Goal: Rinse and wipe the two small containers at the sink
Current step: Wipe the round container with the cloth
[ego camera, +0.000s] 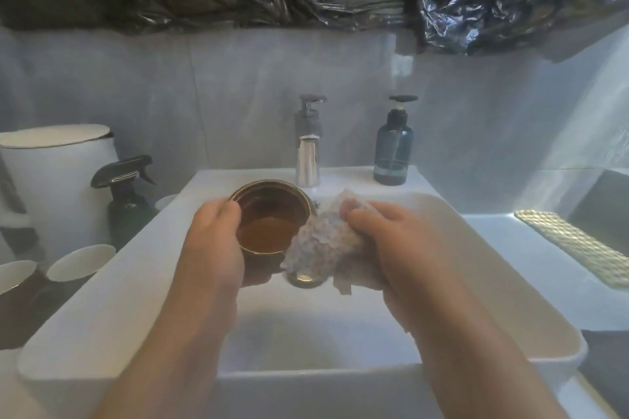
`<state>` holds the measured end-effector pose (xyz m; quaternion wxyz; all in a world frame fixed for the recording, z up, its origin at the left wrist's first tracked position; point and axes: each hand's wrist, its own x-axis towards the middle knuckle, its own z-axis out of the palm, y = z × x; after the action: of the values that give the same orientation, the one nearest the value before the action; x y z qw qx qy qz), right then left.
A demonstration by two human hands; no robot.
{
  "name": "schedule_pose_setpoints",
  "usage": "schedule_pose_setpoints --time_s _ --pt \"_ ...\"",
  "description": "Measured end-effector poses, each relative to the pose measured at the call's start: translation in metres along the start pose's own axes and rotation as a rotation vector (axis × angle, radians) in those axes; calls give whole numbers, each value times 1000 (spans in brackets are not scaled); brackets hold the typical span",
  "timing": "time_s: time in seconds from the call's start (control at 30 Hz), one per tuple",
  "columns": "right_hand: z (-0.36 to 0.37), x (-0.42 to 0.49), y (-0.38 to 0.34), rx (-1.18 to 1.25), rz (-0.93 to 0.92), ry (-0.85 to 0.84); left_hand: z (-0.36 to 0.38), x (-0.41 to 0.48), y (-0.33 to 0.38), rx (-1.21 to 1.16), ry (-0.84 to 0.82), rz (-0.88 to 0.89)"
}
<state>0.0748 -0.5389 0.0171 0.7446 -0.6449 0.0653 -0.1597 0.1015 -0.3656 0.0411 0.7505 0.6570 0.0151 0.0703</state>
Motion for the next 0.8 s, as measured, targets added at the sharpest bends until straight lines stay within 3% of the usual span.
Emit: schedule_pose_setpoints --time_s 0.2,0.43,0.57,0.7,0.8 --pt "3 6 8 179 180 7 2 8 3 -94 66 -225" --pt "6 18 29 262 589 65 -14 31 22 -90 109 -407" --pt "22 29 6 136 673 40 -38 47 44 -29 82 -460" --pt "56 44 -22 72 588 35 -58 66 66 25 87 -453" --pt "93 66 -20 57 624 33 -70 87 76 61 121 -438"
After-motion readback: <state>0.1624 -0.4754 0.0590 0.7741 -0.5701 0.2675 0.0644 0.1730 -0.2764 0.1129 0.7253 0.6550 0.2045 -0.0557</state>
